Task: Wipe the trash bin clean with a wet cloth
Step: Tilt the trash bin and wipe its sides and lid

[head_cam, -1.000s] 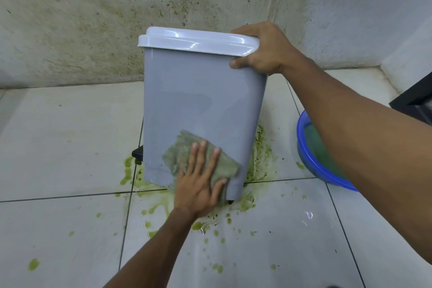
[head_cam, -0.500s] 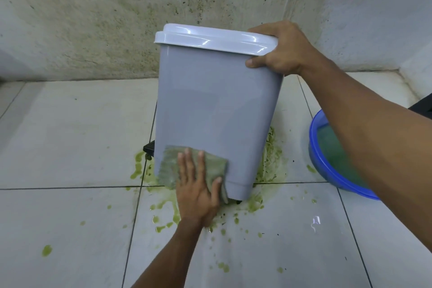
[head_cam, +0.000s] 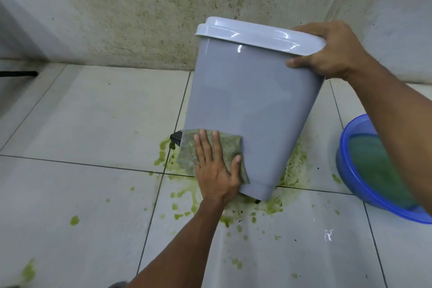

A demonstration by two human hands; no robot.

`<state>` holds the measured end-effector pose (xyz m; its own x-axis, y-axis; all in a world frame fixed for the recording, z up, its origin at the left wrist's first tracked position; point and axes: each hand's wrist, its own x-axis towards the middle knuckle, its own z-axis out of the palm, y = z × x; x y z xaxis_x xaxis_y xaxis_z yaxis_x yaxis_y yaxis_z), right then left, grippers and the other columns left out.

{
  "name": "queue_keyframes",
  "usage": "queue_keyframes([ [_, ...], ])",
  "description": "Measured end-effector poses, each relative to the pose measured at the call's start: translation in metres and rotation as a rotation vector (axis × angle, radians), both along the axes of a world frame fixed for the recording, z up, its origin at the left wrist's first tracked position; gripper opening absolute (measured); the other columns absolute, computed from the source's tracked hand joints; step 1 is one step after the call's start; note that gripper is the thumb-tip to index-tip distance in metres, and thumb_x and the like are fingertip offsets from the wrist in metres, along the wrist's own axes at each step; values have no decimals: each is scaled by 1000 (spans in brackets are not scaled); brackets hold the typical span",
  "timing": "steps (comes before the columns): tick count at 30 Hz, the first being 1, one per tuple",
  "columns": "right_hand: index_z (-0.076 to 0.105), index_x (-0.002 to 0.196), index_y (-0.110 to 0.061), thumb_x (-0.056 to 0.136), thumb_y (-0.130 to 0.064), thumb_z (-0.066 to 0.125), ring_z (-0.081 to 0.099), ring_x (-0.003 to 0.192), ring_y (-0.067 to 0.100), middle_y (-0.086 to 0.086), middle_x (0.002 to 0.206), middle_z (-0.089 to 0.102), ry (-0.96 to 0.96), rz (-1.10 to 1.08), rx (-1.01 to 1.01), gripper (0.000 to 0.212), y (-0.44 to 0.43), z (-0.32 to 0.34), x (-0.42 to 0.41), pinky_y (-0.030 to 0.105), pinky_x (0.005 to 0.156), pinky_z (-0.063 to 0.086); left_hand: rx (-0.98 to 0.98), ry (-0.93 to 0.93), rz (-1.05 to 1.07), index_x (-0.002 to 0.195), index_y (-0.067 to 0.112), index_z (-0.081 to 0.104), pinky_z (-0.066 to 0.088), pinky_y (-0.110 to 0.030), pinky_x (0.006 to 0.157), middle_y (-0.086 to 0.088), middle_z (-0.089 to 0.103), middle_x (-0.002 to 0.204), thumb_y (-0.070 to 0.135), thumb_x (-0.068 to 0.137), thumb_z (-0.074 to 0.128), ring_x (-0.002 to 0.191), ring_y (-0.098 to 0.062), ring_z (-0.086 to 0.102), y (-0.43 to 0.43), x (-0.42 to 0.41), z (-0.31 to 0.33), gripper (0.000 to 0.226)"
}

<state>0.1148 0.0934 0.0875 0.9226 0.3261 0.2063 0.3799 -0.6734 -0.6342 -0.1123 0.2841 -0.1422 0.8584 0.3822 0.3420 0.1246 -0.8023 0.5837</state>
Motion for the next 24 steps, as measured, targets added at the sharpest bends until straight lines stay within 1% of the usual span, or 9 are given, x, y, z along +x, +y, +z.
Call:
queue_keyframes([
  [2,70,122,-26,64,-26,91,65,109,20,-2,117,71,9,-19,5,61,0,-1,-1,41,99,50,-99,29,107,166,19,4,18,-54,125,-7,-6,175,58,101,33,161,-25,-11,-4,13,10,81],
  [4,70,122,-26,64,-26,91,64,109,21,-1,118,71,20,-27,9,62,0,-1,-1,42,99,50,-147,56,131,166,19,-2,9,-51,125,-6,-12,174,61,102,30,160,-25,-15,-17,27,22,83],
  [8,70,122,-25,65,-24,91,64,109,21,0,118,71,18,-22,15,61,0,1,-2,42,99,51,40,-10,-95,166,17,3,11,-55,127,-10,-6,174,60,104,28,161,-31,-6,-35,22,18,80],
  [10,70,121,-25,64,-25,91,64,108,20,-1,115,71,16,-25,16,61,-2,1,-3,43,98,51,50,-26,-124,166,19,7,13,-56,128,-9,-2,175,59,104,31,161,-32,-2,-29,7,5,78],
  [15,70,122,-28,63,-29,91,64,110,20,-3,116,71,3,-15,10,63,-1,0,-6,46,102,49,-223,53,169,166,23,0,2,-46,129,-5,-9,174,61,100,32,161,-22,-13,1,0,3,82],
  [17,69,122,-29,62,-31,91,64,111,20,-3,117,71,-2,-12,8,64,0,0,-6,47,102,48,-312,70,268,166,21,-3,5,-51,129,-5,-11,174,64,100,29,160,-21,-16,6,23,19,84],
  [19,70,122,-28,62,-31,91,64,111,20,-3,117,71,-8,-14,7,64,-1,0,-5,47,103,48,-333,80,306,166,18,-4,9,-57,128,-7,-13,174,63,101,28,160,-21,-17,1,44,36,85],
  [22,70,122,-26,62,-29,92,64,112,20,-2,118,71,-7,-16,18,64,-2,0,-5,47,104,47,-196,44,152,166,18,-5,2,-51,127,-6,-15,174,60,103,30,159,-22,-19,-17,44,38,83],
  [24,70,122,-27,62,-29,92,63,113,20,-3,118,71,-3,-18,23,64,-2,-2,-5,47,104,46,-116,10,46,166,20,-1,3,-47,125,-4,-10,175,58,103,32,160,-22,-14,-20,28,25,81],
])
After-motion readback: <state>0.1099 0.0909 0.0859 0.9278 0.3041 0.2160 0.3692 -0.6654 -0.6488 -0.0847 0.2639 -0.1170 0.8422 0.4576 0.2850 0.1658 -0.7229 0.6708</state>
